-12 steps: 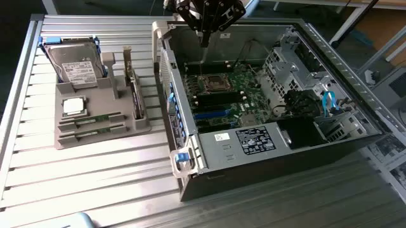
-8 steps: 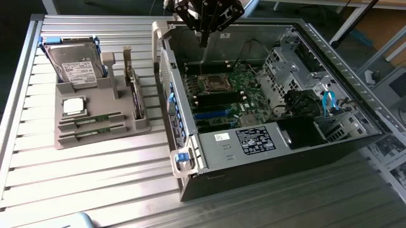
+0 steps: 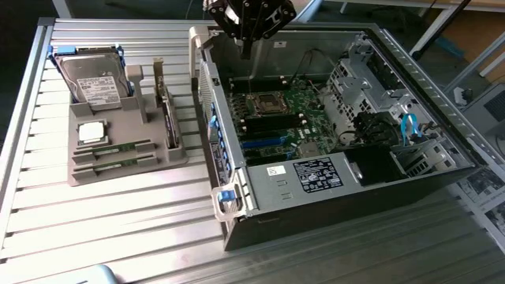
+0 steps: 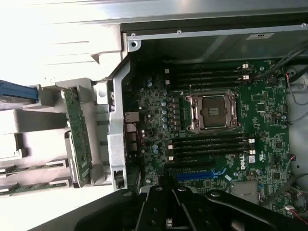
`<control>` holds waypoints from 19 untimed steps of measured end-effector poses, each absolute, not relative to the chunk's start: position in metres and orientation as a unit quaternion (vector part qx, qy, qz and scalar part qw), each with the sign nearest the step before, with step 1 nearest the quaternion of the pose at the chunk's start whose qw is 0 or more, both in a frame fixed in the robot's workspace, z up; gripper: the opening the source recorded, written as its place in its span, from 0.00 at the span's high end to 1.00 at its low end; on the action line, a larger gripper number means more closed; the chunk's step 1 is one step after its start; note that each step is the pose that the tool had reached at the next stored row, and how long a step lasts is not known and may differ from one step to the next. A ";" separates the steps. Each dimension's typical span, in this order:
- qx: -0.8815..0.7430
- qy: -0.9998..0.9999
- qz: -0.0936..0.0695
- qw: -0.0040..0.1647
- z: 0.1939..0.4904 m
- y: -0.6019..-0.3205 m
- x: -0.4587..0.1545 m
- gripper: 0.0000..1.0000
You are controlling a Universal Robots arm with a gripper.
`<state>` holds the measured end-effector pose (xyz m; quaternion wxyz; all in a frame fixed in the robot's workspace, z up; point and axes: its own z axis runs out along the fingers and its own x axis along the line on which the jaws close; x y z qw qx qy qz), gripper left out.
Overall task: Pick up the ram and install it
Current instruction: 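Reach for the ram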
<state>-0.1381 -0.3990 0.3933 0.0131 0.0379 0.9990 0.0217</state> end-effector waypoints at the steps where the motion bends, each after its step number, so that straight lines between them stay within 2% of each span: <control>1: 0.038 0.999 0.022 0.013 0.393 -0.399 -0.139 0.89; 19: 0.038 0.999 0.022 0.013 0.393 -0.399 -0.162 0.89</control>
